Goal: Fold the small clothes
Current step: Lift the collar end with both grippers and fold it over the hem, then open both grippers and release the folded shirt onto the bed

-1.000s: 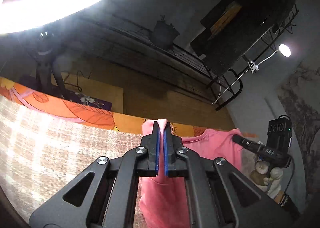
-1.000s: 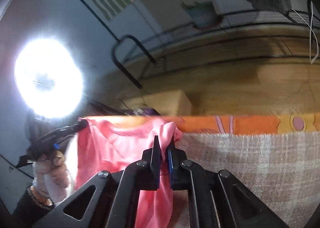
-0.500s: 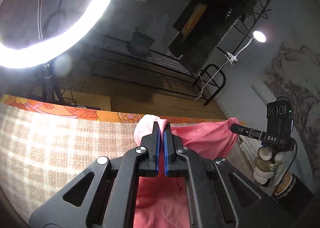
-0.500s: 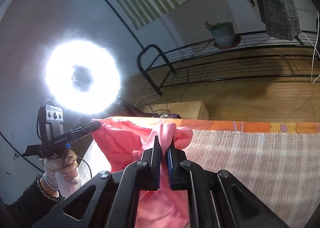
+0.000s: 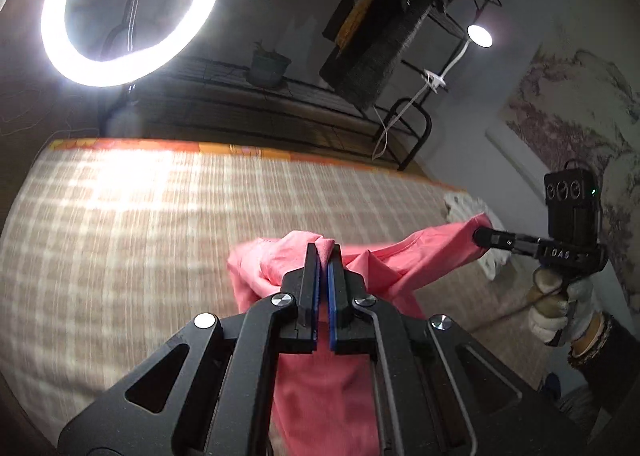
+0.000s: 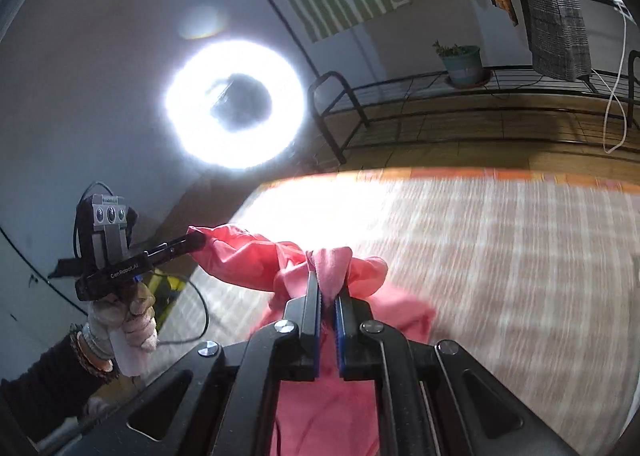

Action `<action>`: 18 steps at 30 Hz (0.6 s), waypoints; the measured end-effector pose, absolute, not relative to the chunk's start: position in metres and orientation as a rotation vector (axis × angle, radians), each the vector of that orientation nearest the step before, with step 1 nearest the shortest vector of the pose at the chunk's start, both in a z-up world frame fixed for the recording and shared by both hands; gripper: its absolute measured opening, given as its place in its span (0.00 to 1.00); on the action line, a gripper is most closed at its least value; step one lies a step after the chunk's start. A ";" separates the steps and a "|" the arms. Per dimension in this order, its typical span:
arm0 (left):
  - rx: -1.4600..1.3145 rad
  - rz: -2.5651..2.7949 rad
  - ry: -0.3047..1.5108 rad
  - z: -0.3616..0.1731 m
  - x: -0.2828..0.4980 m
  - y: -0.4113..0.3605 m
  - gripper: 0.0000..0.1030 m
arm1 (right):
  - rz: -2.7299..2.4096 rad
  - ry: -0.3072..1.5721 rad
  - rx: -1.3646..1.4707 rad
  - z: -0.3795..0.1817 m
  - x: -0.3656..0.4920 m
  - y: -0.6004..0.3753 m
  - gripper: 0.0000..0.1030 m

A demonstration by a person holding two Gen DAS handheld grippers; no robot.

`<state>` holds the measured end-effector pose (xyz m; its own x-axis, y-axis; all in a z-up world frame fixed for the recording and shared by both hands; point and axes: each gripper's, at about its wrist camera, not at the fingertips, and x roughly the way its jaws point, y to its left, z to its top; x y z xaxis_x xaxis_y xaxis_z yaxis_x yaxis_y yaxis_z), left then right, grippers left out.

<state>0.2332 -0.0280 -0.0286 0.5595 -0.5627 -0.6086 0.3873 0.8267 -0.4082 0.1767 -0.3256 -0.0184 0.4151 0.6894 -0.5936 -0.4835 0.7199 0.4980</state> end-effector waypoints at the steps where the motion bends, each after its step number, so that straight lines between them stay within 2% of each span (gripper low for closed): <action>1: -0.224 -0.565 0.812 -0.035 0.221 -0.029 0.00 | 0.747 0.875 0.254 -0.022 0.163 -0.325 0.03; 10: -0.096 -0.522 0.926 -0.086 0.147 -0.026 0.00 | 0.703 0.956 0.126 -0.074 0.075 -0.327 0.03; 13: -0.050 -0.518 0.958 -0.089 0.133 -0.023 0.01 | 0.691 0.967 0.092 -0.079 0.057 -0.335 0.08; 16: -0.035 -0.518 0.962 -0.080 0.117 -0.014 0.13 | 0.681 0.964 0.077 -0.073 0.045 -0.350 0.25; 18: -0.062 -0.520 0.953 -0.071 0.107 -0.005 0.26 | 0.683 0.947 0.088 -0.062 0.039 -0.361 0.29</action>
<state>0.1075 -0.0051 -0.0713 0.4666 -0.4499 -0.7615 0.3966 0.8760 -0.2745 0.0388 -0.3612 -0.0622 0.3930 0.5743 -0.7182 -0.5004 0.7888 0.3569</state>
